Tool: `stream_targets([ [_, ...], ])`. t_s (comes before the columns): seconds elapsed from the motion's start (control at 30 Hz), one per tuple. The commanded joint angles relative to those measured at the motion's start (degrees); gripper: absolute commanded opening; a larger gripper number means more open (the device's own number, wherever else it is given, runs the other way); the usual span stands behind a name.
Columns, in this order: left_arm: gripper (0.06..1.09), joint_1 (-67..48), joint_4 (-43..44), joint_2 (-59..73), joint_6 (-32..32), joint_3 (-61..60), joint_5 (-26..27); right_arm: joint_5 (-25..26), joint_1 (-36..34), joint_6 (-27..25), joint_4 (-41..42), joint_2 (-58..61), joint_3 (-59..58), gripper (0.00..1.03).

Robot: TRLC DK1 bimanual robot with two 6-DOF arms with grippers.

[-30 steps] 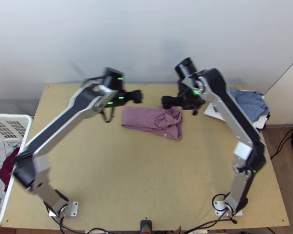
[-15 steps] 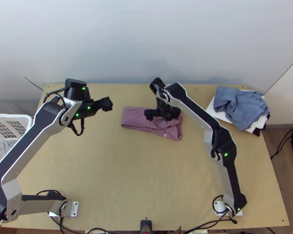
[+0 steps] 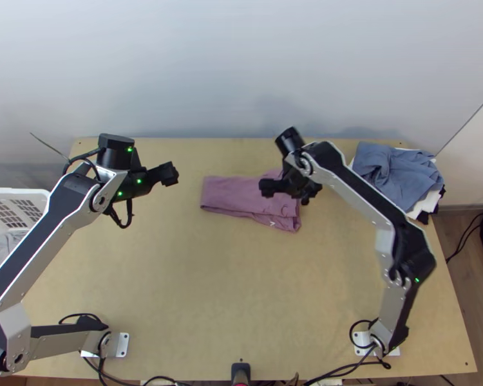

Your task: Fold the t-shirt

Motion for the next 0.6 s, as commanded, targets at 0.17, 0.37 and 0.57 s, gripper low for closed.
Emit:
stream_targets([
  [0.17, 1.05, 5.73, -1.93, -2.56, 1.98, -1.88, -0.2, 15.55, 12.35, -12.06, 9.66, -4.85, -4.59, 0.98],
  [0.37, 1.05, 7.32, -2.54, -3.79, 2.24, -3.9, -0.2, 17.65, 15.43, -20.41, 15.9, -1.33, -9.07, 0.98],
  [0.57, 1.05, 7.84, -2.54, -3.35, 2.16, -4.07, -0.2, 20.56, 17.54, -26.65, 18.45, 2.18, -11.27, 0.98],
])
